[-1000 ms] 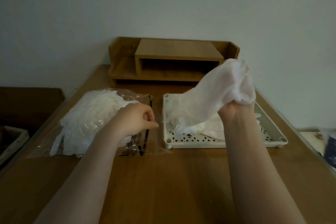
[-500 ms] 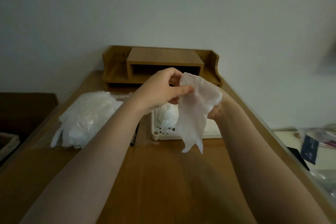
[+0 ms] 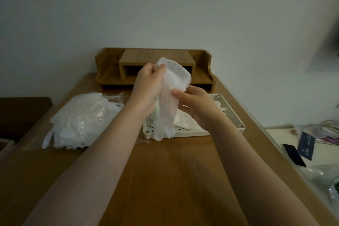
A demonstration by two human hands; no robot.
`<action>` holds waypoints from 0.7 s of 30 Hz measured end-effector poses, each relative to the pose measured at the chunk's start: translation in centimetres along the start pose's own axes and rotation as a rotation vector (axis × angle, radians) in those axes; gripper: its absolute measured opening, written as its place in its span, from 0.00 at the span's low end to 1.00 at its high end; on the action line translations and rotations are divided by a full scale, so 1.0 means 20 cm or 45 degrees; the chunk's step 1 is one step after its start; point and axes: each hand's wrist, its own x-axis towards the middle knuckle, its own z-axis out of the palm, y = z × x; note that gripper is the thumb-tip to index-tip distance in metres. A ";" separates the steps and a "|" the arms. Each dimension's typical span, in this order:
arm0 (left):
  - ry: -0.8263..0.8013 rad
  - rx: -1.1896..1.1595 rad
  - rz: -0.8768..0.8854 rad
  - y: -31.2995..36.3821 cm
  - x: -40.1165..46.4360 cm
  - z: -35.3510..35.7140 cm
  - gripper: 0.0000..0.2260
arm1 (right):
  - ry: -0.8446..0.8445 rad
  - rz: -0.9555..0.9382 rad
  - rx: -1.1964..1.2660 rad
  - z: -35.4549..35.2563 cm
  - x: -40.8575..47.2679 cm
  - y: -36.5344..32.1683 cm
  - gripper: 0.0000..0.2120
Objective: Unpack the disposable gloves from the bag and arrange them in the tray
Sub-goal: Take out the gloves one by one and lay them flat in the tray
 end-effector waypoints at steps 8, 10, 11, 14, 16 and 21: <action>-0.265 -0.700 -0.270 -0.04 0.03 -0.08 0.12 | 0.215 0.078 0.204 -0.09 0.05 -0.03 0.08; -0.439 -0.784 -0.450 -0.06 0.04 -0.13 0.27 | 0.203 0.018 0.086 -0.12 0.05 -0.07 0.08; -0.513 -0.698 -0.530 -0.06 0.05 -0.14 0.32 | 0.170 -0.019 -0.012 -0.14 0.06 -0.08 0.08; -0.660 -0.268 -0.619 -0.11 0.09 -0.11 0.37 | 0.019 -0.073 -0.267 -0.17 0.07 -0.11 0.08; -0.709 -0.150 -0.590 -0.14 0.11 -0.07 0.34 | -0.105 -0.035 -0.459 -0.18 0.09 -0.12 0.09; -0.795 -0.058 -0.582 -0.24 0.17 0.01 0.32 | -0.224 -0.022 -0.862 -0.23 0.14 -0.08 0.11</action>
